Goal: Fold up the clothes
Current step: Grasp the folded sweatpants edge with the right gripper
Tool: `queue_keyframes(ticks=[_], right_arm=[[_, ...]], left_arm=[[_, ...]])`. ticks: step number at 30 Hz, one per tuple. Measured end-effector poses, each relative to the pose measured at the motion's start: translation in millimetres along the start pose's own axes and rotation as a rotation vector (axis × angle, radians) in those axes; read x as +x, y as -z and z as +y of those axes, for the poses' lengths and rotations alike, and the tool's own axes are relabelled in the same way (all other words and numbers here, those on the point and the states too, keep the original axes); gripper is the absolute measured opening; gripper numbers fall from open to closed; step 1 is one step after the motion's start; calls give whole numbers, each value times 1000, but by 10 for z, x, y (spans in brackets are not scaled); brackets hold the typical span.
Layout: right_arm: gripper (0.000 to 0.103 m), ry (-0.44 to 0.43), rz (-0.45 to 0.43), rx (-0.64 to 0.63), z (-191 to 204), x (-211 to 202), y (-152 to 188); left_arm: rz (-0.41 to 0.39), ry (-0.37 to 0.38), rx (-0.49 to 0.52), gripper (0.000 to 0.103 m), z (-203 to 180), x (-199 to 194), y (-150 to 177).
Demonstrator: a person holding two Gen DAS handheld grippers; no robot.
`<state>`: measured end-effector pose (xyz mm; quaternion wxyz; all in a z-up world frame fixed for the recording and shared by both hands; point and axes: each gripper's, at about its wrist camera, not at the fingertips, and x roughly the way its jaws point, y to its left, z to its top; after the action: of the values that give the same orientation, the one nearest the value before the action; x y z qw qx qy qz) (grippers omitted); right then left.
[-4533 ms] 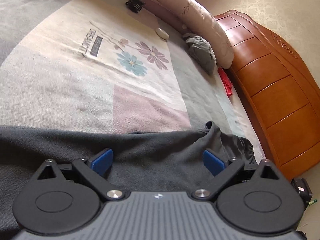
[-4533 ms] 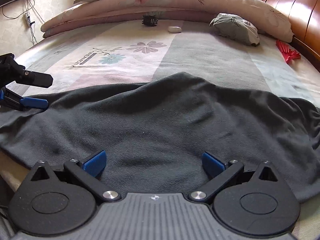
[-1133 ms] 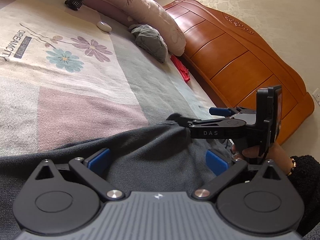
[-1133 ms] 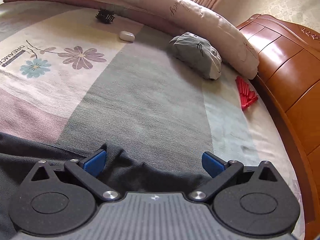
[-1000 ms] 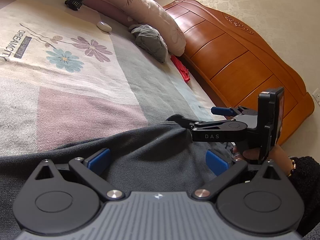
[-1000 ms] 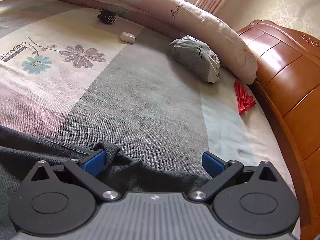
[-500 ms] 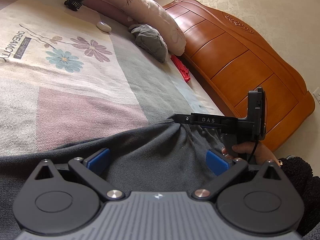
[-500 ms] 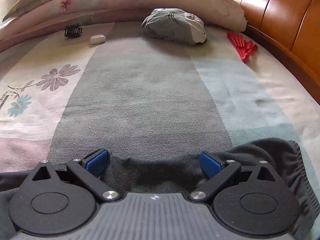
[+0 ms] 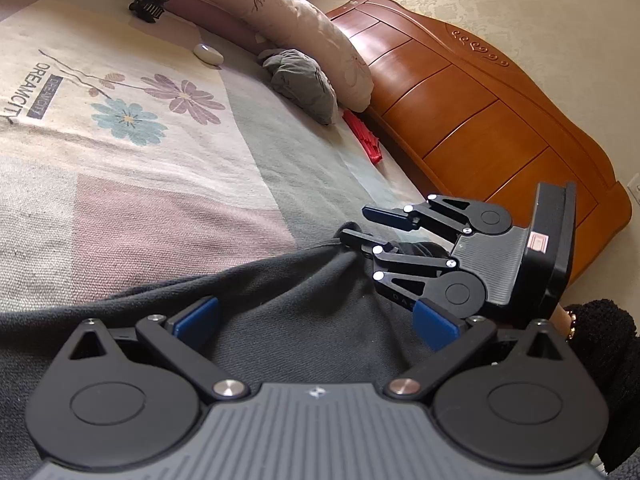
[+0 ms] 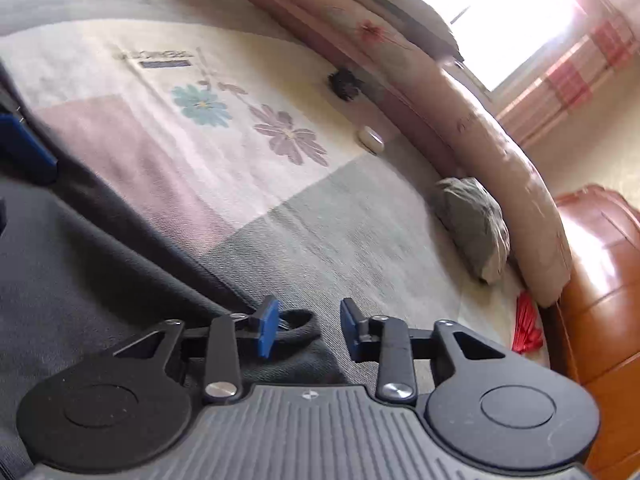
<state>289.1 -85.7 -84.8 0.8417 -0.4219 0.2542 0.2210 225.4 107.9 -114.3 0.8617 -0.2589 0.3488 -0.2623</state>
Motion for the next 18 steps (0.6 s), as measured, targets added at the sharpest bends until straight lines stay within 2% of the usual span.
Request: queue_keyframes(ticks=[1, 2, 8, 10, 13, 18], right_arm=[[14, 0, 6, -19, 20, 14, -10], [11, 0, 9, -10, 8, 23, -7], [11, -21, 11, 171, -196, -24, 138], [11, -26, 7, 213, -216, -49, 218], [11, -54, -13, 316, -283, -69, 320], [12, -103, -40, 420, -360, -12, 453]], left_arm=[[0, -1, -1, 102, -3, -2, 0], [-1, -2, -1, 102, -6, -5, 1], [-6, -3, -11, 101, -41, -36, -11], [-9, 18, -16, 100, -81, -58, -42], [-27, 35, 25, 99, -226, -92, -114], [-12, -40, 135, 96, -512, -40, -243]])
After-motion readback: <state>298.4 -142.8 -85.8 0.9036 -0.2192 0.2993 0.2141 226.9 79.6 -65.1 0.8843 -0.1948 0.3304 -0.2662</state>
